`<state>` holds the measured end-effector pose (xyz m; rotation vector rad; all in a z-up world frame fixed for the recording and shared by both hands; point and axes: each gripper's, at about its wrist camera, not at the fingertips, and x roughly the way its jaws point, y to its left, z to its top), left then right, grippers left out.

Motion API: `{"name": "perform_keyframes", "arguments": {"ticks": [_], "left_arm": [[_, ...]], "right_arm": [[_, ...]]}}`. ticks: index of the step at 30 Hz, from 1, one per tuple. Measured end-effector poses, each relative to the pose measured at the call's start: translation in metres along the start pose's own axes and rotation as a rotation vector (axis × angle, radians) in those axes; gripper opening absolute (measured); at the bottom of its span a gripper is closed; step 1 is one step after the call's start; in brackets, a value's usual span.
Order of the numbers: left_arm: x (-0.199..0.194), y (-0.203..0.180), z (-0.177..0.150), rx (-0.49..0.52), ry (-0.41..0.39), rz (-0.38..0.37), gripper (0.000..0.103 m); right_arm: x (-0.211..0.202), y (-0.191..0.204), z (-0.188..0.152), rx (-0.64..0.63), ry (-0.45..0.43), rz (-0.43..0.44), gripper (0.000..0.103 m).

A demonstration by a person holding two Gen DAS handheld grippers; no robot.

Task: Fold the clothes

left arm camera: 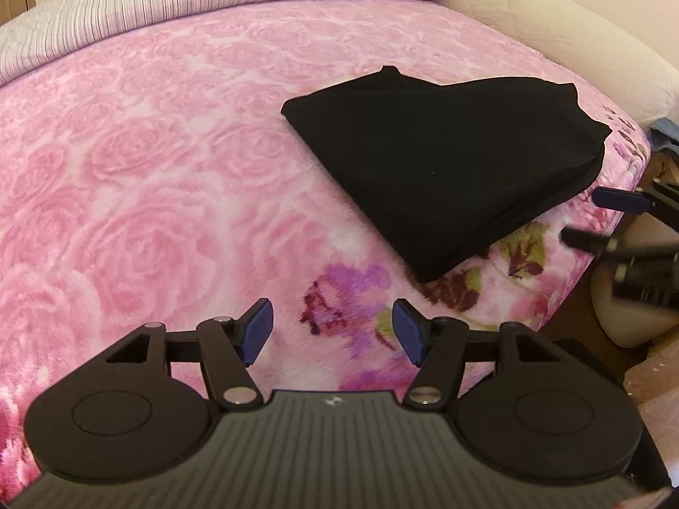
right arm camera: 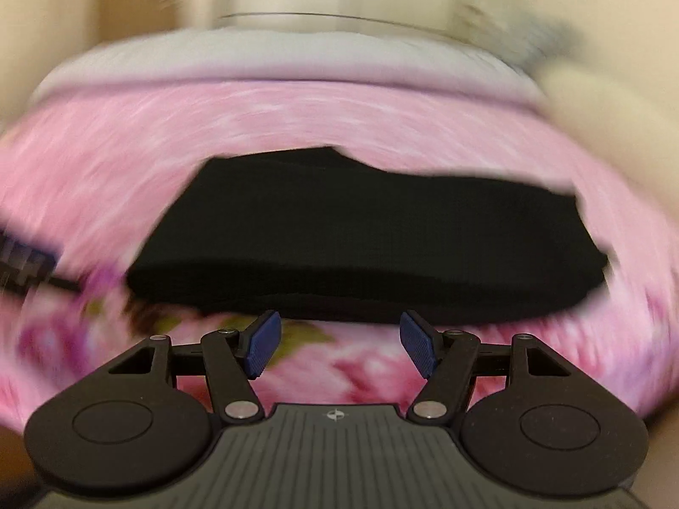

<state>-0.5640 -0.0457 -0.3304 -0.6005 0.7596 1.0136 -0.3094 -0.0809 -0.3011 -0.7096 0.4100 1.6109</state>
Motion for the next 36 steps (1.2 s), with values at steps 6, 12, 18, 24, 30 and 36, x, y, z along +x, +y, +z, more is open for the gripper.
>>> {"name": "perform_keyframes", "arguments": {"ticks": [6,12,18,24,30,36], "left_arm": [[0.008,0.009,0.001,-0.019,0.013,-0.016,0.058],[0.013,0.019,0.003,-0.025,0.016,-0.030,0.058],[0.019,0.025,0.008,-0.028,0.013,-0.035,0.058],[0.022,0.027,0.010,-0.033,0.012,-0.040,0.058],[0.022,0.019,0.027,-0.009,0.002,-0.050,0.058],[0.042,-0.028,0.064,0.079,-0.041,-0.138,0.058]], "right_arm": [[0.012,0.068,-0.002,-0.428,-0.060,0.056,0.065],[0.035,0.105,-0.007,-0.691,-0.094,0.038,0.073],[0.048,0.117,-0.004,-0.798,-0.129,0.038,0.073],[0.061,0.131,-0.003,-0.854,-0.120,0.045,0.048],[0.059,0.078,0.036,-0.324,-0.078,0.194,0.010],[0.051,-0.090,0.036,0.653,-0.147,0.455,0.011]]}}
